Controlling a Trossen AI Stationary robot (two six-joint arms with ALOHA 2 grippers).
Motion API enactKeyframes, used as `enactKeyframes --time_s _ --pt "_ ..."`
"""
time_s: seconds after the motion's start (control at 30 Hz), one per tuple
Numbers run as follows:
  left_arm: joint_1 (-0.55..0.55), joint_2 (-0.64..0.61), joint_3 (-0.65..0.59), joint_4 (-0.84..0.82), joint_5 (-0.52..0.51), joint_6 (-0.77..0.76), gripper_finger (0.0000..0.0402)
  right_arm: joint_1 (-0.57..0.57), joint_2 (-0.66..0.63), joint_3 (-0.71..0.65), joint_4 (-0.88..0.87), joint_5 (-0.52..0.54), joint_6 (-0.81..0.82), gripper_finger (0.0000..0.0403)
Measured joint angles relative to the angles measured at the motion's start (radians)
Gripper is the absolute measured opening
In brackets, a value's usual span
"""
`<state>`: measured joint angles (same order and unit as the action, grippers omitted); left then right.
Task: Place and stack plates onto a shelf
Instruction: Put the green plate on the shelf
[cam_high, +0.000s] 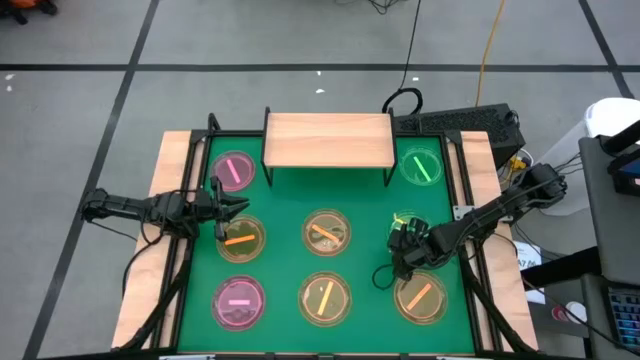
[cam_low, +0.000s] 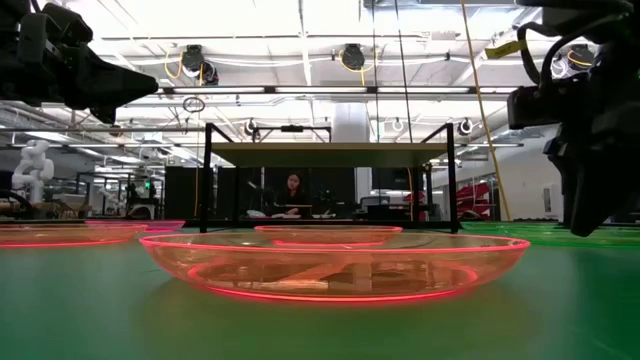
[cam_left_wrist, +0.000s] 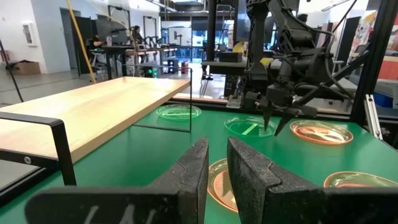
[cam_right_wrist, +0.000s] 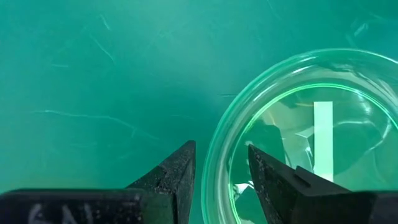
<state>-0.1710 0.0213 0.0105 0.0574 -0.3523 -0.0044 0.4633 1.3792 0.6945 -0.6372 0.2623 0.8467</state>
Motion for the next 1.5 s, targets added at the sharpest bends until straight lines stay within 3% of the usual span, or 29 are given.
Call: enactKeyframes --time_s 0.57,0.87,1.0,1.3,1.5 --pt "0.0 0.0 0.0 0.0 0.0 0.0 0.0065 -0.001 0.106 0.003 0.008 0.011 0.029 0.0126" --pt "0.0 0.0 0.0 0.0 0.0 0.0 0.0065 0.0 0.068 0.0 0.006 0.012 0.024 0.0013" --pt "0.0 0.0 0.0 0.0 0.0 0.0 0.0065 0.002 0.021 -0.004 0.011 0.05 0.006 0.0007" --pt "0.0 0.0 0.0 0.003 0.0 0.0 0.0065 0.003 -0.114 0.088 0.1 0.157 -0.154 0.0" --pt "0.0 0.0 0.0 0.005 0.0 0.0 0.0065 -0.006 -0.178 0.13 0.295 0.279 -0.439 0.0"
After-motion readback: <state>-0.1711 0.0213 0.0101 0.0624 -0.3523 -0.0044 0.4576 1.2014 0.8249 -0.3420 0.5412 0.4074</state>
